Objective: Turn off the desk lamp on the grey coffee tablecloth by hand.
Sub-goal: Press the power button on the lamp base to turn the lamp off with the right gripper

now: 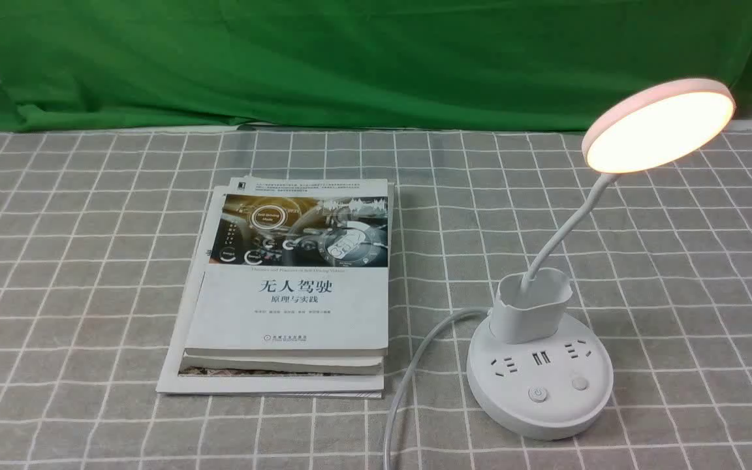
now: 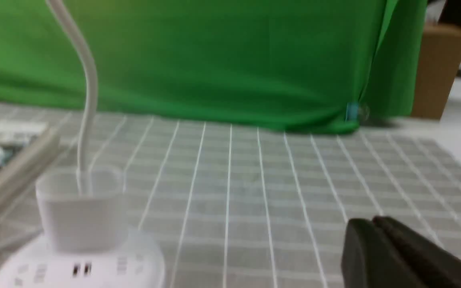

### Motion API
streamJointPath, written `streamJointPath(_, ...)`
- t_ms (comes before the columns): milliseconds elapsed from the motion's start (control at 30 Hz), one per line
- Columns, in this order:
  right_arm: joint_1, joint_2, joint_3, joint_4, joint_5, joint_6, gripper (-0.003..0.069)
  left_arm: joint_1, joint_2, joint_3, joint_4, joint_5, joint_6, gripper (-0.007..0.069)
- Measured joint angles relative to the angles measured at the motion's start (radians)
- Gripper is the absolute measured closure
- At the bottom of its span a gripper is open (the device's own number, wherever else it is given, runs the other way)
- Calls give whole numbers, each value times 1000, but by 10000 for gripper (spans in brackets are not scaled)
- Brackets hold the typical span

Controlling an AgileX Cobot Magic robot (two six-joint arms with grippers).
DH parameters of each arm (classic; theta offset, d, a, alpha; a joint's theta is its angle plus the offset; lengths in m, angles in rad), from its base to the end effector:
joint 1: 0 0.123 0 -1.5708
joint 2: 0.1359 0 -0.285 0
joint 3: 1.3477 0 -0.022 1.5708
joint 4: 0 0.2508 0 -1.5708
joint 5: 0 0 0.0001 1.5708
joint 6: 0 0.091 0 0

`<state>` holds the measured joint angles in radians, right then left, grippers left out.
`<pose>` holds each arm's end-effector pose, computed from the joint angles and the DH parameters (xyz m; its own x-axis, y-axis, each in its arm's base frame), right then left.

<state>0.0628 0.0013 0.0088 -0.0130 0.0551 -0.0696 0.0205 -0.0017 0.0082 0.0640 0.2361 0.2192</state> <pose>0.0569 0.0035 0.2051 0.0270 -0.0810 -0.9964 -0.0600 0.9948 -0.0825 0.0556 0.0025 0.1891 -0.1580 0.2745 -0.9485 0.0090 0.9609 0.2766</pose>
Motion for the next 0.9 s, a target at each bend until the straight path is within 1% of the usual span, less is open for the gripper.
streamJointPath(100,0,0,0,0,-9,0,617,0,0,0,0,0,0,604)
streamJointPath(333,0,0,0,0,-164,1,617,0,0,0,0,0,0,604)
streamJointPath(500,0,0,0,-1,-192,18,617,0,0,0,0,0,0,604)
streamJointPath(633,0,0,0,-1,-249,110,617,0,0,0,0,0,0,604)
streamJointPath(700,0,0,0,-1,-296,179,617,0,0,0,0,0,0,604)
streamJointPath(733,0,0,0,-1,-298,185,617,0,0,0,0,0,0,604)
streamJointPath(767,0,2,-1,-1,-310,233,617,0,0,0,0,0,0,604)
streamJointPath(800,0,3,-3,-1,-310,238,617,0,0,0,0,0,0,604)
streamJointPath(900,0,70,-68,-1,-290,305,617,0,0,0,0,0,0,604)
